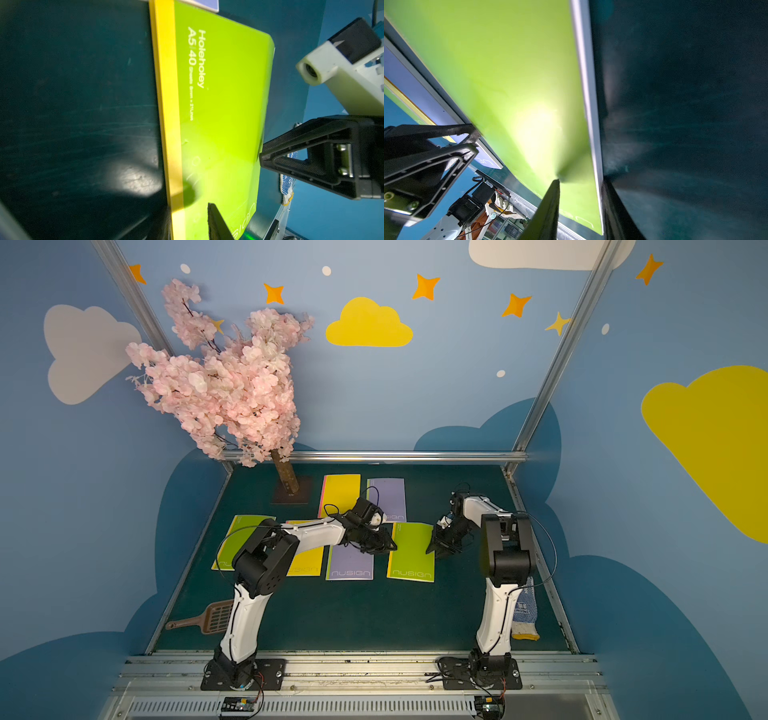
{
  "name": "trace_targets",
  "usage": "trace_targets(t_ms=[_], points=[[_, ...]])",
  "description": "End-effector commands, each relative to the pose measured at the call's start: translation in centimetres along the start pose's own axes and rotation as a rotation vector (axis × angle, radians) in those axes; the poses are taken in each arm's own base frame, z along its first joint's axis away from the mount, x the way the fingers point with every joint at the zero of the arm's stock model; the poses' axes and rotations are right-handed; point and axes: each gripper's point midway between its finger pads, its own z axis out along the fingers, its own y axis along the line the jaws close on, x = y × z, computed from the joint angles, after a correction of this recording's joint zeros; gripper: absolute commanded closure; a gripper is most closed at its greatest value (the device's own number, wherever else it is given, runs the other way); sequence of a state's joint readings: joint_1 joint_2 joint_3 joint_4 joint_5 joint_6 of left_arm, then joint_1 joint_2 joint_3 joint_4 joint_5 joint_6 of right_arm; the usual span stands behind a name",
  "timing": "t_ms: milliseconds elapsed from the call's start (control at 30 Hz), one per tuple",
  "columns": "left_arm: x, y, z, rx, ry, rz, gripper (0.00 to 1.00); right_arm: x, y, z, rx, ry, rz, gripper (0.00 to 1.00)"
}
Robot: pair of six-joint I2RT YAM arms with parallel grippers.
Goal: Close the notebook
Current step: Adjust the notebook at the center of the board.
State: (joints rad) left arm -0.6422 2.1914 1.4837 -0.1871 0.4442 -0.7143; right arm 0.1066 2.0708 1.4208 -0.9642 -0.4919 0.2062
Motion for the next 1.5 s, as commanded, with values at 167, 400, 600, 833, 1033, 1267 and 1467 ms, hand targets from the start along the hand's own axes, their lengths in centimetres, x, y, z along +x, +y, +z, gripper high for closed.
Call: trace_targets(t_ms=[167, 400, 600, 833, 1033, 1267, 1467], points=[[-0.5, 1.2, 1.0, -0.012, 0.026, -0.007, 0.67, -2.9, 1.2, 0.7, -0.015, -0.043, -0.057, 0.66], [-1.2, 0.8, 1.2, 0.002, 0.027, -0.004, 0.67, -3.7, 1.5, 0.8, -0.021, -0.038, -0.059, 0.66], [-0.6, 0.7, 1.0, 0.003, 0.034, -0.005, 0.68, -3.1, 1.8, 0.8, -0.02, -0.038, -0.067, 0.66], [1.4, 0.3, 1.3, 0.004, 0.052, 0.0, 0.69, -2.3, 2.5, 0.9, -0.017, -0.037, -0.084, 0.66], [2.8, 0.3, 1.1, -0.007, 0.057, 0.001, 0.69, -1.5, 2.8, 1.2, -0.012, -0.035, -0.092, 0.66], [3.3, 1.0, 0.1, -0.034, 0.036, -0.005, 0.69, -0.6, 2.9, 1.8, -0.009, -0.028, -0.095, 0.66], [3.0, 1.4, -0.3, -0.049, 0.029, -0.006, 0.69, -0.1, 3.5, 2.0, -0.011, -0.024, -0.106, 0.66]])
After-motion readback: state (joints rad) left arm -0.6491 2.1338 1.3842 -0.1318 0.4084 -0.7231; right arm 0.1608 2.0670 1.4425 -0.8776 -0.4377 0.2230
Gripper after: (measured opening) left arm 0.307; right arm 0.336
